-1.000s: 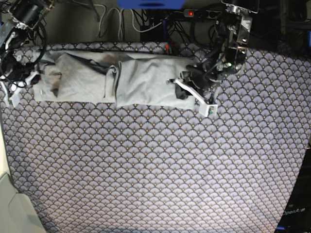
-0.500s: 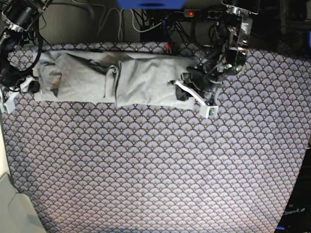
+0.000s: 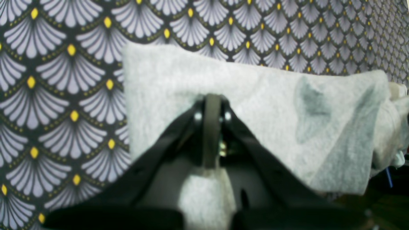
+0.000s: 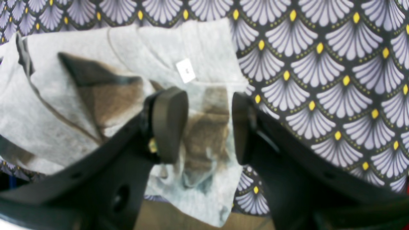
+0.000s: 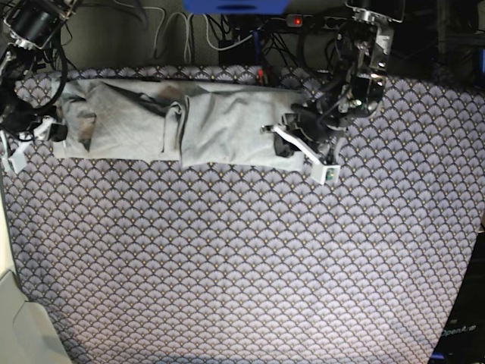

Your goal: Fold the T-shirt properly

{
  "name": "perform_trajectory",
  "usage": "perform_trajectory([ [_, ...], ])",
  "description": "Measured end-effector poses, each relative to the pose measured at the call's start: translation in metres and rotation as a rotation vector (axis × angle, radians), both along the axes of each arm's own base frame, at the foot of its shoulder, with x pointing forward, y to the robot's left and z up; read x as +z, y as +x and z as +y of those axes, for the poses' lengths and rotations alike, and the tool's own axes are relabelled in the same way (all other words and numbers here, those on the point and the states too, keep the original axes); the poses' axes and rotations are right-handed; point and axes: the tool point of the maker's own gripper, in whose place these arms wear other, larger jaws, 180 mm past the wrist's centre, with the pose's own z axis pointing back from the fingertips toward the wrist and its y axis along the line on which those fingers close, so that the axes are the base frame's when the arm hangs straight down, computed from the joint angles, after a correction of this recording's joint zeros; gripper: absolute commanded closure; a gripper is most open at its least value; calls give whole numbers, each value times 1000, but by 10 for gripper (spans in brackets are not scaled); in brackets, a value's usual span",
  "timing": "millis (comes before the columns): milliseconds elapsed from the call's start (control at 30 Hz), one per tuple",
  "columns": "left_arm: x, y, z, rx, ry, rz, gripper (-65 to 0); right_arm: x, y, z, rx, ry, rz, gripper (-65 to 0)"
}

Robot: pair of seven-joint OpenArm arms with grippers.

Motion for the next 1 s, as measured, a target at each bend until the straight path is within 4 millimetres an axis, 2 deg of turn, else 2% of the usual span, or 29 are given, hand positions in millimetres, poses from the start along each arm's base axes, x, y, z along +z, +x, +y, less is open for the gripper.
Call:
perform_trajectory([
  [233, -1, -1, 0, 0, -1, 3, -3, -21, -14, -8, -27, 42, 73, -277],
  [433, -1, -1, 0, 0, 0, 3, -3, -19, -15, -12, -28, 35, 73, -277],
  [1000, 0, -2, -1, 1, -4, 3, -3, -26, -17, -1, -42, 64, 40, -272],
])
